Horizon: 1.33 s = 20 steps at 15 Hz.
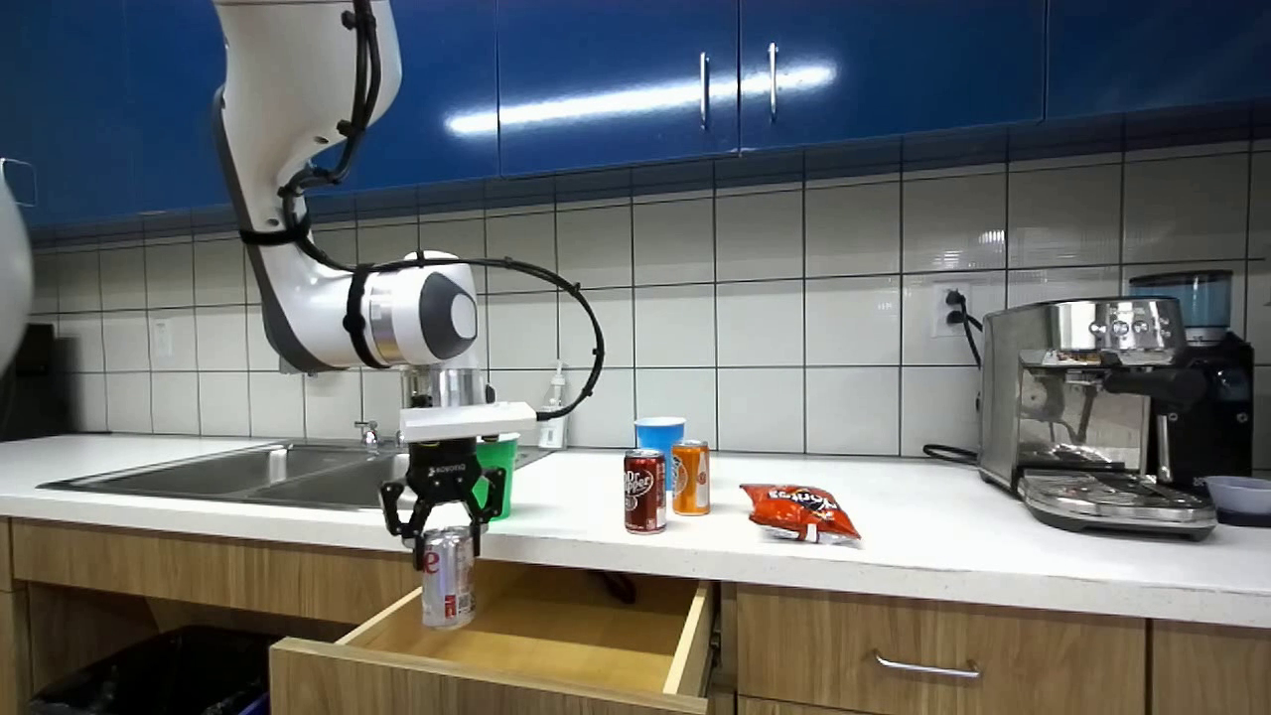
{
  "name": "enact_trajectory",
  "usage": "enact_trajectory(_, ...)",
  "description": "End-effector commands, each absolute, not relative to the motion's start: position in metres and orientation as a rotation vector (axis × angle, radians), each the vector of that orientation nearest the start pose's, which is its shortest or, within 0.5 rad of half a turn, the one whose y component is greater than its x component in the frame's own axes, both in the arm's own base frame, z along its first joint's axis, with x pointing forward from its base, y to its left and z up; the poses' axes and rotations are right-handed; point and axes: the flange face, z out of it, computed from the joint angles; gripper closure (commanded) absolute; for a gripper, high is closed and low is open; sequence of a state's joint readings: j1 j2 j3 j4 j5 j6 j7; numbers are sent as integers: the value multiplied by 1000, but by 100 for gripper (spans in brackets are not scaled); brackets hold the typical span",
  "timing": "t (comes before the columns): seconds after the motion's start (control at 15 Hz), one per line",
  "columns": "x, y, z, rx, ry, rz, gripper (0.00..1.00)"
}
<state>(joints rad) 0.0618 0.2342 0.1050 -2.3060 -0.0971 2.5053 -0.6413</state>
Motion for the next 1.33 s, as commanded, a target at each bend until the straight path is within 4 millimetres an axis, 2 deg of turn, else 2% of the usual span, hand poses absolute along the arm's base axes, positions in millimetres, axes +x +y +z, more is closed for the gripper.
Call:
enact_trajectory(0.0,516,82,237,-2849,-1389,19,62)
enact_trajectory(1.27,508,60,182,-2853,-1401,-72,62)
